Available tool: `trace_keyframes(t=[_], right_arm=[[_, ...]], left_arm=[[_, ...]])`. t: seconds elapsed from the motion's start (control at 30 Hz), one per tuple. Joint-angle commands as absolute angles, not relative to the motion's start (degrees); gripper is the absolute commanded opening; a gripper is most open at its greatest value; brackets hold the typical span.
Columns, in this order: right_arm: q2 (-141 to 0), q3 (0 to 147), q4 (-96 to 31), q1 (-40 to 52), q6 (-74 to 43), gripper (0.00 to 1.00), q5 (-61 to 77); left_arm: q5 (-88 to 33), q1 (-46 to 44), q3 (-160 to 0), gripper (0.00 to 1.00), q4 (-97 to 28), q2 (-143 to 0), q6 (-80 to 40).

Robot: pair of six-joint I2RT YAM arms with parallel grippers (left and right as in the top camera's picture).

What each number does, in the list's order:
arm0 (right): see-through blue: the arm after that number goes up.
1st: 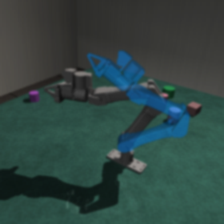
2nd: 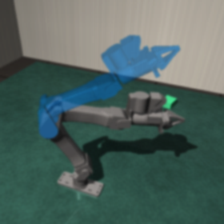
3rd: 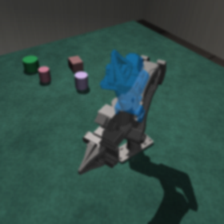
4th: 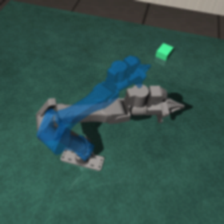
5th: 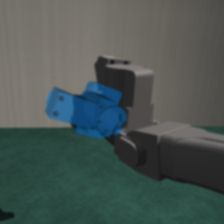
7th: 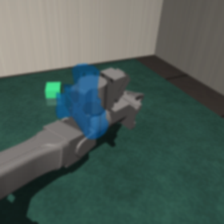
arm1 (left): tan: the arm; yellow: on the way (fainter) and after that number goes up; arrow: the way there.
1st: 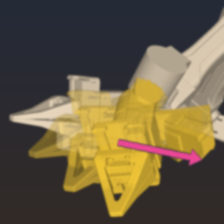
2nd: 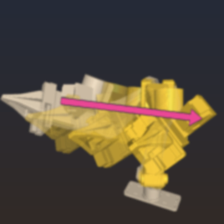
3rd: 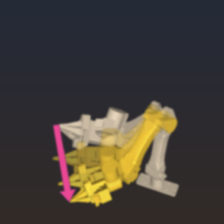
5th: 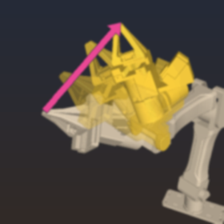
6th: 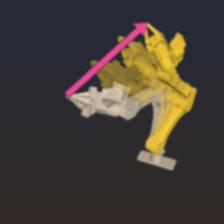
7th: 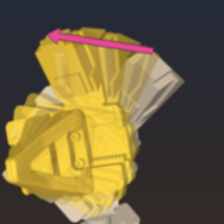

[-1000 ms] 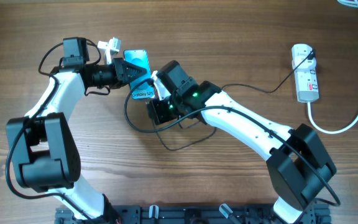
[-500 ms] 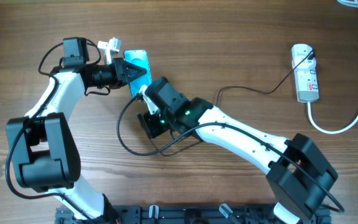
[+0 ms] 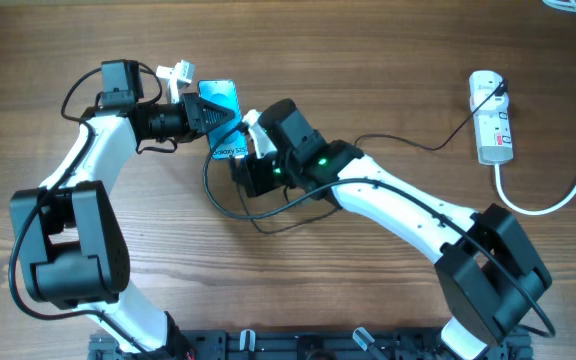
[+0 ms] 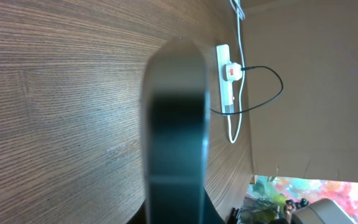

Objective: Plug charger to phone and switch on socket
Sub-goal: 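Push the USB-C plug up into the phone's bottom port with the right gripper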

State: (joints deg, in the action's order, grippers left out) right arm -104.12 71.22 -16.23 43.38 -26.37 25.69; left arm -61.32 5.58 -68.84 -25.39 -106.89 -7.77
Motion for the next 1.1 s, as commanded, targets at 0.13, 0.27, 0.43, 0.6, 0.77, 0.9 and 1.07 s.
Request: trace_keyframes(t=[0.13,0.27,0.43,0.6,0.77,0.9,1.07], right_arm=[[-102.8,70.8,-17.7,43.6,-31.9,0.04,31.9],[-102.8,70.8,-17.8,43.5,-31.7,0.04,30.2],[-102.8,70.8,-16.7,43.5,-31.7,0.04,27.9],[-102.8,70.8,-16.9,43.5,-31.7,0.04,25.1],[-102.8,70.8,-17.1,43.5,-31.7,0.04,24.0],[-102.8,70.8,-16.6,43.5,-31.7,0.04,24.0],[-102.8,70.8,-14.2,43.5,-32.1,0.04,22.4]], left_arm=[[-67.5,5.5,-68.9,0.04,-24.8,-107.0,-8.1],[-67.5,5.5,-68.9,0.04,-24.8,-107.0,-8.1],[-67.5,5.5,-68.9,0.04,-24.8,-107.0,-8.1],[-67.5,5.5,-68.9,0.04,-24.8,-107.0,-8.1],[-67.5,5.5,-68.9,0.04,-24.8,-107.0,-8.1],[-67.5,5.2,-68.9,0.04,-24.8,-107.0,-8.1],[-67.5,4.5,-68.9,0.04,-24.8,-107.0,-8.1]])
